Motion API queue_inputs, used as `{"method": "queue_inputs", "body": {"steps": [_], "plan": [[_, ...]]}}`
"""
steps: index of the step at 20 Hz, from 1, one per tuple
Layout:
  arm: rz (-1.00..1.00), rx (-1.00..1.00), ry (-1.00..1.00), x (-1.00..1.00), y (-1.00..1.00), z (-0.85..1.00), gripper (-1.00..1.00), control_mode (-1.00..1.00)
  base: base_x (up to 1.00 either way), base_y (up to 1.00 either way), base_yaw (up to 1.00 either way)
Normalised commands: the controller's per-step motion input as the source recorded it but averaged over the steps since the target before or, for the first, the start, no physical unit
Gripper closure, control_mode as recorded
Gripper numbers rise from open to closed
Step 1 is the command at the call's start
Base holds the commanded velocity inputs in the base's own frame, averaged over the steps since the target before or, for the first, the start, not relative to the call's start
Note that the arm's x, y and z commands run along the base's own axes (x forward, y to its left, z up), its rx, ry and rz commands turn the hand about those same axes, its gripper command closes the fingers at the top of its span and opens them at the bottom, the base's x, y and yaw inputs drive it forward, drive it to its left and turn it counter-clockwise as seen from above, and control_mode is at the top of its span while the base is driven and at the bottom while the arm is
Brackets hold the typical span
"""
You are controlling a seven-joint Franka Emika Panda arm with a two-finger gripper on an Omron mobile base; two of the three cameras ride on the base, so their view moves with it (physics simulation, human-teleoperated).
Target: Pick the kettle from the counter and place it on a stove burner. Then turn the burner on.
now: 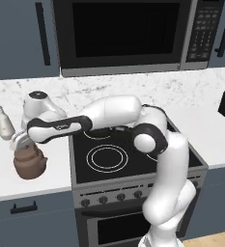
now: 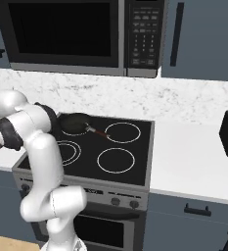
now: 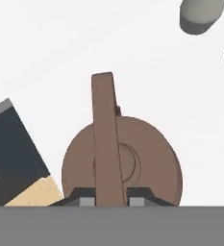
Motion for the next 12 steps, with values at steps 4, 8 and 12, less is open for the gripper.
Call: {"method": "queue_inputs", "body": {"steps": [4, 8, 12], "plan": [[-0.19, 0.0, -0.03, -0.65, -0.59, 0.04, 1.0, -1.0, 0.0, 0.0, 0.0], [-0.23, 0.0, 0.01, -0.27, -0.74, 0.28, 1.0, -1.0, 0.0, 0.0, 0.0], [-0.25, 0.01, 0.16, 0.0, -0.84, 0.49, 1.0, -1.0, 0.0, 0.0, 0.0]]}}
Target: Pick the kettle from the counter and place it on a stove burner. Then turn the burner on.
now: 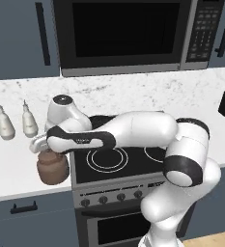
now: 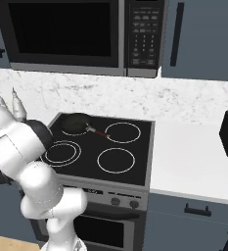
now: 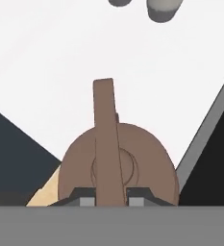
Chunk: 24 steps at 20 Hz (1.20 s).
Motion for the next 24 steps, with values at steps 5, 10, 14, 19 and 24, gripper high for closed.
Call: {"method": "queue_inputs", "body": {"steps": [5, 10, 14, 19, 24], "plan": [[-0.27, 0.0, 0.23, 0.0, -0.81, 0.43, 1.0, -1.0, 0.0, 0.0, 0.0], [-0.31, 0.0, 0.05, 0.0, -0.59, 0.04, 1.0, -1.0, 0.0, 0.0, 0.0], [-0.26, 0.0, -0.1, -0.08, -0.42, 0.0, 1.0, -1.0, 0.0, 0.0, 0.0], [-0.19, 0.0, -0.18, -0.03, -0.36, 0.0, 1.0, -1.0, 0.0, 0.0, 0.0], [-0.14, -0.02, -0.01, 0.03, -0.45, 0.07, 1.0, -1.0, 0.0, 0.0, 0.0]]}}
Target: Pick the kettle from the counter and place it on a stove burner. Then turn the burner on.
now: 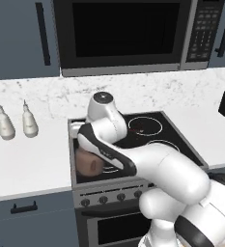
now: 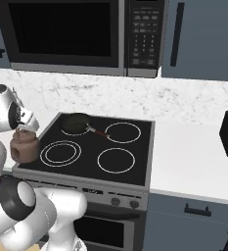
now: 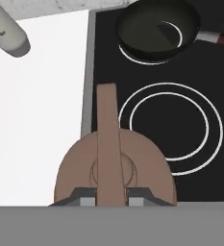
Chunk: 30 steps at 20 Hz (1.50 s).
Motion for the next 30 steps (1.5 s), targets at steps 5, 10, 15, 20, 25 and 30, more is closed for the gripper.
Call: {"method": "queue_inputs", "body": {"steps": [5, 10, 15, 20, 25, 30], "plan": [[-0.12, 0.0, 0.0, 0.07, -0.44, 0.0, 1.0, -1.0, 0.0, 0.0, 0.0], [-0.06, 0.0, 0.05, 0.36, -0.31, 0.0, 1.0, -1.0, 0.0, 0.0, 0.0], [0.0, 0.0, 0.0, 0.49, -0.03, 0.0, 1.0, -1.0, 0.0, 0.0, 0.0], [0.0, 0.0, 0.0, 0.35, -0.11, -0.01, 1.0, -1.0, 0.0, 0.0, 0.0], [0.0, 0.0, -0.01, 0.13, -0.05, -0.21, 1.0, -1.0, 0.0, 0.0, 0.0], [0.01, -0.03, -0.03, 0.0, 0.0, -0.28, 1.0, -1.0, 0.0, 0.0, 0.0]]}}
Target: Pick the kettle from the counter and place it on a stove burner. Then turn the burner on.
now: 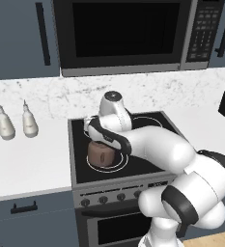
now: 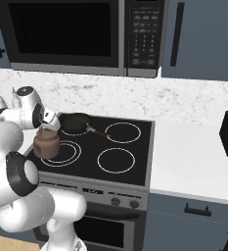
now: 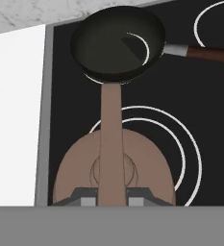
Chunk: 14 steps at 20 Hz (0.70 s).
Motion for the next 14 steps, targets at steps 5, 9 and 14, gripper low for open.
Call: {"method": "queue_inputs", "body": {"steps": [5, 9, 14], "plan": [[0.02, -0.03, -0.01, 0.01, 0.0, -0.19, 1.0, -1.0, 0.0, 0.0, 0.0], [0.02, -0.01, 0.0, 0.14, -0.01, -0.07, 1.0, -1.0, 0.0, 0.0, 0.0], [0.01, 0.0, 0.0, 0.21, -0.04, -0.06, 1.0, -1.0, 0.0, 0.0, 0.0]]}}
